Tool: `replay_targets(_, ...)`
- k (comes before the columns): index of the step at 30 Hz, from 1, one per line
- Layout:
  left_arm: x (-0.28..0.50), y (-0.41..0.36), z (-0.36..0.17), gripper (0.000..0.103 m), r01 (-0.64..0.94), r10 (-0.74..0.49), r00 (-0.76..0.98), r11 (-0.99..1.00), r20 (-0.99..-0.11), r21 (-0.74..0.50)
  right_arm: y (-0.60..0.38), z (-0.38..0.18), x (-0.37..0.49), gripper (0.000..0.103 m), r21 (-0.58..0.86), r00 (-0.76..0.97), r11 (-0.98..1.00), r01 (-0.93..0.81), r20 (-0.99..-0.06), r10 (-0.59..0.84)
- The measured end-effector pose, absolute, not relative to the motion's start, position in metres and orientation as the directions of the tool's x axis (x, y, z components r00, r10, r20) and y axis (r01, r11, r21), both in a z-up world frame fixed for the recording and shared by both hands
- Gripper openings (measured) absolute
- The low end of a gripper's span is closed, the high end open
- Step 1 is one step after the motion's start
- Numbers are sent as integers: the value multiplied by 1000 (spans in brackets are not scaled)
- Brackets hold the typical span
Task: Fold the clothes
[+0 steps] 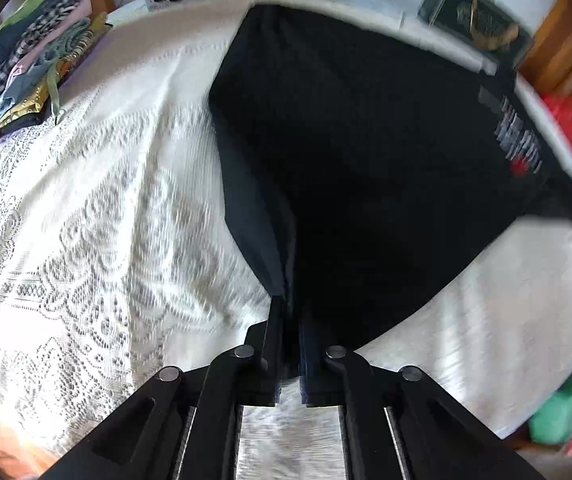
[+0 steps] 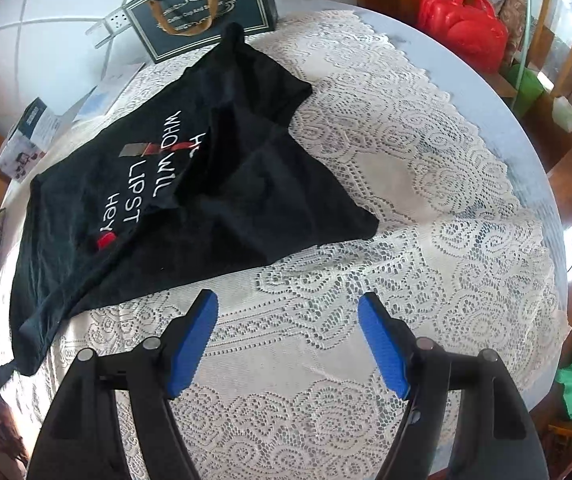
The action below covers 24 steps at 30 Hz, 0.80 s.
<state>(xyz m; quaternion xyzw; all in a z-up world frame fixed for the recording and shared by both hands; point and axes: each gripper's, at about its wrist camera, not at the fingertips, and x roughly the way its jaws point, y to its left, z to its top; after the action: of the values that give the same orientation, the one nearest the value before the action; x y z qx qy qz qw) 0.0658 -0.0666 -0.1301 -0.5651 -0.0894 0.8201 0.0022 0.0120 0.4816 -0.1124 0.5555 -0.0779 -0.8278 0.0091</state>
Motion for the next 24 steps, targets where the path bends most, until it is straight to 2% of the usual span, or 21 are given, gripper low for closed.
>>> replay_targets(3, 49, -70, -97, 5, 87, 158, -425, -973, -891, -215, 484, -110, 9, 72, 150, -389, -985, -83, -915, -106)
replay_targets(5, 27, -80, -80, 5, 114, 142, -461, -970, -876, -217, 487, -109, 5, 72, 156, -394, -984, -90, -913, -109)
replay_targets(10, -37, -122, -78, 6, 274, 23, -447, -948, -894, -162, 498, -109, -15, 72, 161, -401, -983, -90, -909, -113)
replay_targets(11, -49, -127, -81, 10, 303, -11, -433, -944, -901, -134, 501, -110, -20, 73, 167, -401, -982, -90, -908, -118)
replay_targets(13, -71, -138, -85, 30, 358, -80, -404, -930, -911, -77, 509, -113, -31, 72, 182, -401, -979, -90, -906, -132)
replay_targets(15, -76, -137, -81, 95, 374, -129, -399, -927, -908, -32, 518, -116, -40, 73, 194, -401, -977, -90, -905, -143)
replay_targets(16, -75, -137, -78, 102, 366, -120, -414, -930, -902, -44, 522, -117, -45, 73, 201, -401, -976, -89, -904, -149)
replay_targets(18, -70, -130, -75, 103, 334, -89, -425, -940, -901, -64, 532, -120, -53, 73, 209, -397, -974, -88, -904, -158)
replay_targets(24, -52, -110, -114, 103, 262, -119, -341, -965, -932, 27, 544, -129, -55, 73, 233, -377, -968, -91, -908, -183)
